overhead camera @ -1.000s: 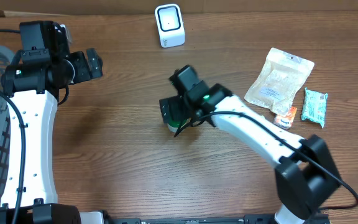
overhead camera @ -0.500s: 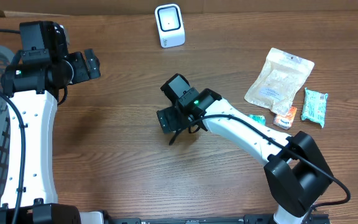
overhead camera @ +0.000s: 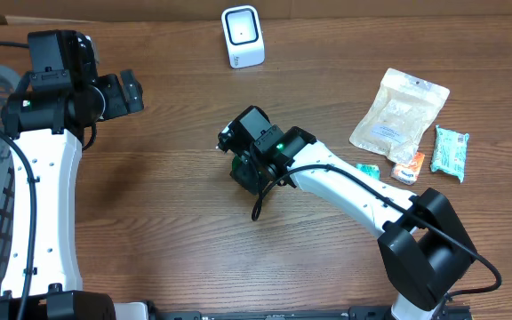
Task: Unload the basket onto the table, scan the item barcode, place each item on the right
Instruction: 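Retract the left arm and move the right gripper to the jar, then lower the right gripper over the jar and grasp it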
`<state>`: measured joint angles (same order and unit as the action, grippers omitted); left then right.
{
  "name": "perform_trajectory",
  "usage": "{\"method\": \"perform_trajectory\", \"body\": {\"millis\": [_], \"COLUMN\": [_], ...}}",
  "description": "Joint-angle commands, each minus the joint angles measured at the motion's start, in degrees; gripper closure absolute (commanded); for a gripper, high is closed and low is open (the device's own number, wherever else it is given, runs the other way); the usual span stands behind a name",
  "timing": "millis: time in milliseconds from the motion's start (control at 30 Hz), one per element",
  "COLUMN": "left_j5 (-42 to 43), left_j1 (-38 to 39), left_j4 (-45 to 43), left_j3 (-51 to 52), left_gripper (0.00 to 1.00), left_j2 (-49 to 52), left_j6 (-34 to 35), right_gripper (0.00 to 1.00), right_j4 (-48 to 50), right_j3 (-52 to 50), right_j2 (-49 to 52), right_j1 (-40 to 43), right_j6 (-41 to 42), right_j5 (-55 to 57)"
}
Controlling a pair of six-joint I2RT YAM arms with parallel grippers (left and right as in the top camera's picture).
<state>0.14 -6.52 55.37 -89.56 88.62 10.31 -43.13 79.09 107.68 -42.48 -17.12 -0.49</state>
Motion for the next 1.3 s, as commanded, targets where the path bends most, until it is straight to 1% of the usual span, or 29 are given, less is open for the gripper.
{"method": "perform_trajectory", "body": {"millis": [0, 67, 133, 200, 267, 300, 333, 433, 467, 567, 633, 733, 767, 833, 933, 1000, 1167, 1267], "left_j5": [-0.7, -0.7, -0.7, -0.7, -0.7, -0.7, -0.7, -0.7, -0.7, -0.7, -0.7, -0.7, -0.7, -0.7, -0.7, -0.7, -0.7, -0.7], "left_j1": [-0.3, -0.3, -0.3, -0.3, -0.3, -0.3, -0.3, -0.3, -0.3, -0.3, -0.3, -0.3, -0.3, -0.3, -0.3, -0.3, -0.3, -0.3], "left_j4": [0.1, 0.1, 0.1, 0.1, 0.1, 0.1, 0.1, 0.1, 0.1, 0.1, 0.1, 0.1, 0.1, 0.1, 0.1, 0.1, 0.1, 0.1], "left_j3": [-0.7, -0.7, -0.7, -0.7, -0.7, -0.7, -0.7, -0.7, -0.7, -0.7, -0.7, -0.7, -0.7, -0.7, -0.7, -0.7, -0.7, -0.7], "left_gripper": [0.0, 0.0, 0.0, 0.0, 0.0, 0.0, 0.0, 0.0, 0.01, 0.0, 0.0, 0.0, 0.0, 0.0, 0.0, 0.0, 0.0, 0.0], "left_j2": [-0.4, -0.4, -0.4, -0.4, -0.4, -0.4, -0.4, -0.4, -0.4, -0.4, -0.4, -0.4, -0.4, -0.4, -0.4, -0.4, -0.4, -0.4], "left_j6": [-0.9, -0.9, -0.9, -0.9, -0.9, -0.9, -0.9, -0.9, -0.9, -0.9, -0.9, -0.9, -0.9, -0.9, -0.9, -0.9, -0.9, -0.9], "right_gripper": [0.38, 0.38, 0.38, 0.37, 0.34, 0.22, 0.0, 0.0, 0.0, 0.0, 0.0, 0.0, 0.0, 0.0, 0.0, 0.0, 0.0, 0.0], "right_j4": [-1.1, -2.6, -3.5, -3.2, -2.1, -1.6, -0.5, 0.2, 0.2, -0.3, -1.4, -5.1, -6.6, -9.0, -11.8, -9.7, -5.2, -3.5], "right_j3": [1.1, 1.1, 1.1, 1.1, 1.1, 1.3, 1.5, 2.8, 3.7, 7.5, 11.5, 15.4, 15.8, 15.4, 12.3, 9.0, 6.4, 6.4], "right_j2": [0.0, 0.0, 0.0, 0.0, 0.0, 0.0, 0.0, 0.0, 0.0, 0.0, 0.0, 0.0, 0.0, 0.0, 0.1, 0.2, 0.2, 0.4], "right_j1": [-0.2, -0.2, -0.1, -0.1, -0.1, -0.1, -0.2, -0.2, -0.2, 0.3, 1.2, 2.3, 2.7, 3.1, 3.3, 3.1, 3.1, 3.0], "right_j6": [-18.9, -29.3, -36.8, -38.7, -38.6, -38.4, -36.3, -30.9, -28.0, -14.7, 1.3, 21.9, 29.4, 39.8, 60.1, 65.4, 66.2, 66.4], "right_j5": [0.8, 0.9, 0.9, 0.8, 0.1, -0.7, -1.5, -2.7, -2.6, -2.6, -2.6, -2.8, -3.5, -3.1, 4.3, 4.7, -0.3, 0.9]}}
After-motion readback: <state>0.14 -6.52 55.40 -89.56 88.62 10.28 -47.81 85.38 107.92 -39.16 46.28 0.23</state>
